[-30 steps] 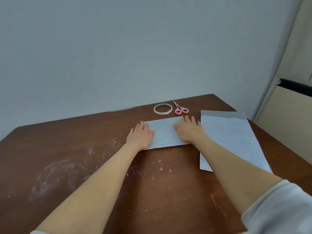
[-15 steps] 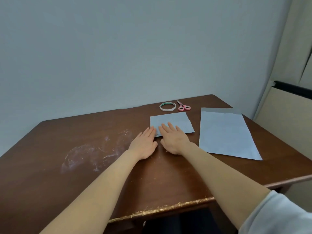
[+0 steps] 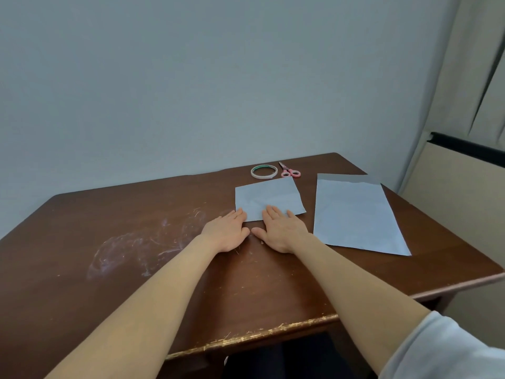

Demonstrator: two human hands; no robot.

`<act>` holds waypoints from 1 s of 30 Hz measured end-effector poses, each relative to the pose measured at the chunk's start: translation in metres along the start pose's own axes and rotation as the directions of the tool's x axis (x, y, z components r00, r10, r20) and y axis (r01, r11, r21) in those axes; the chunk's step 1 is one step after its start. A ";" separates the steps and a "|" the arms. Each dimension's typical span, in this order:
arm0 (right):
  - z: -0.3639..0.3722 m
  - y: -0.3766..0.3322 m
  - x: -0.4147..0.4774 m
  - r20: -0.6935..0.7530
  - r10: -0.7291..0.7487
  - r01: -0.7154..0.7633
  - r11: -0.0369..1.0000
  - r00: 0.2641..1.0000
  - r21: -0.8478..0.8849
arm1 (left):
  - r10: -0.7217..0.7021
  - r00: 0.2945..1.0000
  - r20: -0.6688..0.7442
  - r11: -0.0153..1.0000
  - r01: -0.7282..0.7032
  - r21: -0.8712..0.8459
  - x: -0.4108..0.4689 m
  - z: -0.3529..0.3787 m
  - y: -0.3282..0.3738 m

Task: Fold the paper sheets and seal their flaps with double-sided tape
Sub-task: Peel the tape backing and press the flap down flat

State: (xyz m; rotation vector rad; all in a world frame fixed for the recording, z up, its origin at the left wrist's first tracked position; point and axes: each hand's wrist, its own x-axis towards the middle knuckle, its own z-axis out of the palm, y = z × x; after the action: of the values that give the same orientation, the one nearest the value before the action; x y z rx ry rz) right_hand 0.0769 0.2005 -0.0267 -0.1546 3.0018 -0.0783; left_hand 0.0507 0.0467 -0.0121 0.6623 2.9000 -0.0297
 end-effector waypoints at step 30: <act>-0.017 -0.011 0.005 -0.115 -0.123 0.129 0.991 0.986 0.044 | 0.022 0.988 -0.155 0.996 -0.034 -0.078 0.001 0.006 0.001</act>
State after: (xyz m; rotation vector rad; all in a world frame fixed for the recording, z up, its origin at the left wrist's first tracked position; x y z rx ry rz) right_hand 0.0703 0.1894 -0.0095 -0.3464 3.0946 -0.1834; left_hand 0.0510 0.0476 -0.0178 0.7213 3.0188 0.1476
